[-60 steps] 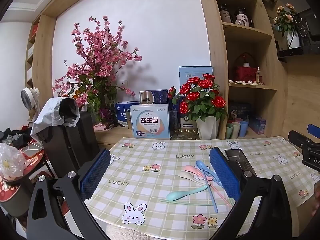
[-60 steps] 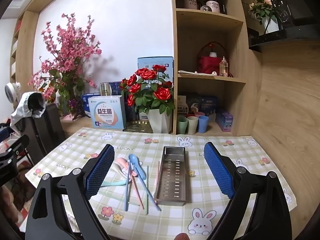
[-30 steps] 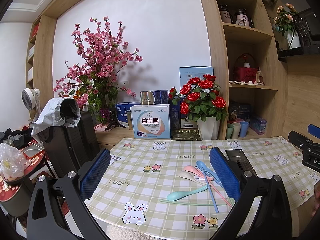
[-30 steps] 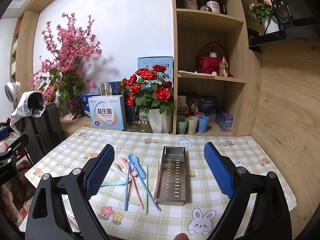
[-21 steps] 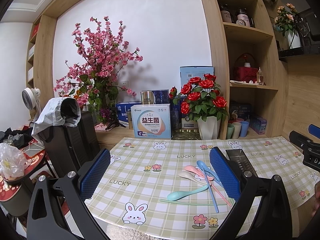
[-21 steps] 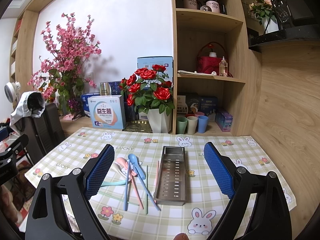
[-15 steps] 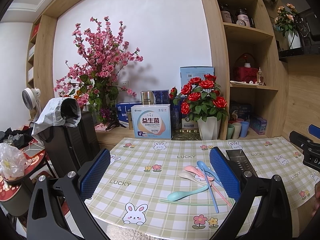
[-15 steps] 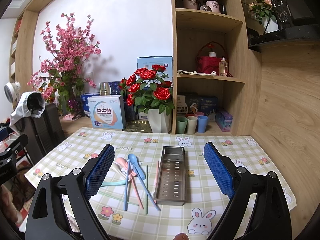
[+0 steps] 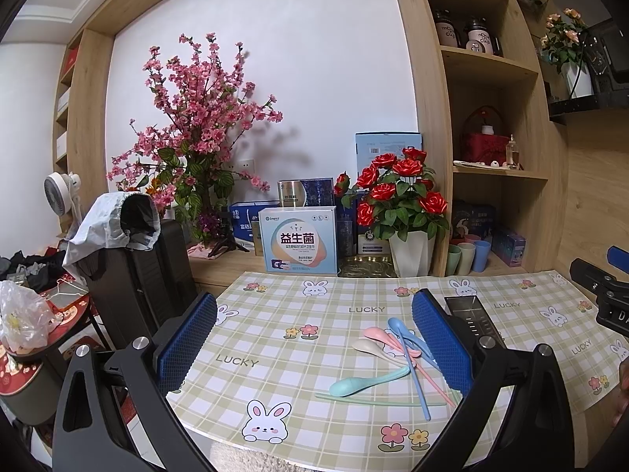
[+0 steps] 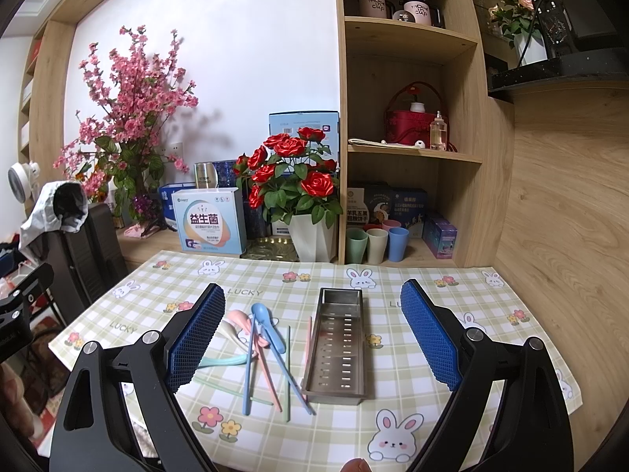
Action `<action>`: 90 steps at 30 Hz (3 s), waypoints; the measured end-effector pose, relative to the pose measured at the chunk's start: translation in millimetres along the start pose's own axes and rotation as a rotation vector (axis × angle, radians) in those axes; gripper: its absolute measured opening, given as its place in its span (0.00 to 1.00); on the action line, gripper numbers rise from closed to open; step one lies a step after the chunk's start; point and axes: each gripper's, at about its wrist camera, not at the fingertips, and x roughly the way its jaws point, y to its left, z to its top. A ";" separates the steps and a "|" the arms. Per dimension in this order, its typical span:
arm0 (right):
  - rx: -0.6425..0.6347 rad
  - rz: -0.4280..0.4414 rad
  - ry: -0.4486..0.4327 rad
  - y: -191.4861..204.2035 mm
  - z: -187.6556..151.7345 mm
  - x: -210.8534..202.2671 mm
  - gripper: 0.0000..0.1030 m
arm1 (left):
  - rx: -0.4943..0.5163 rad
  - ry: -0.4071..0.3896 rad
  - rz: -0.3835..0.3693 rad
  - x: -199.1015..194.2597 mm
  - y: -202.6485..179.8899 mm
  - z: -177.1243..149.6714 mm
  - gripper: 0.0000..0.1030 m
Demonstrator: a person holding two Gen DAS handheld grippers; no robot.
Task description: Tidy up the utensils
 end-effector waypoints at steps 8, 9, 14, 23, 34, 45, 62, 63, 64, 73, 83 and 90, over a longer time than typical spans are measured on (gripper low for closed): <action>0.000 0.000 0.000 -0.4 0.3 0.0 0.85 | 0.000 0.002 0.000 1.4 3.2 -0.4 0.94; 0.000 0.000 0.001 -0.6 0.2 0.0 0.85 | -0.001 0.002 0.000 1.4 3.3 -0.4 0.94; 0.001 0.000 0.001 -1.0 -0.3 -0.4 0.85 | -0.002 0.002 0.000 1.2 3.2 -0.5 0.94; 0.001 0.001 0.002 -1.3 -0.7 -0.5 0.85 | -0.003 0.004 -0.001 0.5 6.1 -0.6 0.94; 0.032 0.005 0.024 -4.8 -4.3 6.0 0.85 | -0.018 0.042 -0.003 9.5 15.4 -2.5 0.94; 0.109 0.039 0.112 -27.7 -4.0 47.1 0.85 | -0.060 0.112 -0.147 48.8 31.7 -0.5 0.94; 0.079 0.053 0.311 -10.6 -39.5 163.9 0.85 | 0.064 0.285 -0.208 159.7 20.0 -54.4 0.94; 0.075 0.052 0.318 -9.7 -44.0 167.4 0.85 | 0.063 0.298 -0.214 163.8 19.4 -57.3 0.94; 0.074 0.055 0.327 -8.3 -49.0 171.0 0.85 | 0.070 0.320 -0.223 172.1 18.0 -64.6 0.94; 0.104 0.091 0.424 -15.9 -77.0 199.6 0.86 | 0.055 0.490 -0.298 217.5 6.3 -100.7 0.94; 0.070 0.144 0.472 -4.7 -77.6 230.7 0.85 | 0.072 0.534 -0.263 243.7 3.4 -112.8 0.94; -0.013 0.273 0.581 37.6 -94.1 257.2 0.48 | 0.030 0.535 -0.244 252.3 10.9 -120.4 0.82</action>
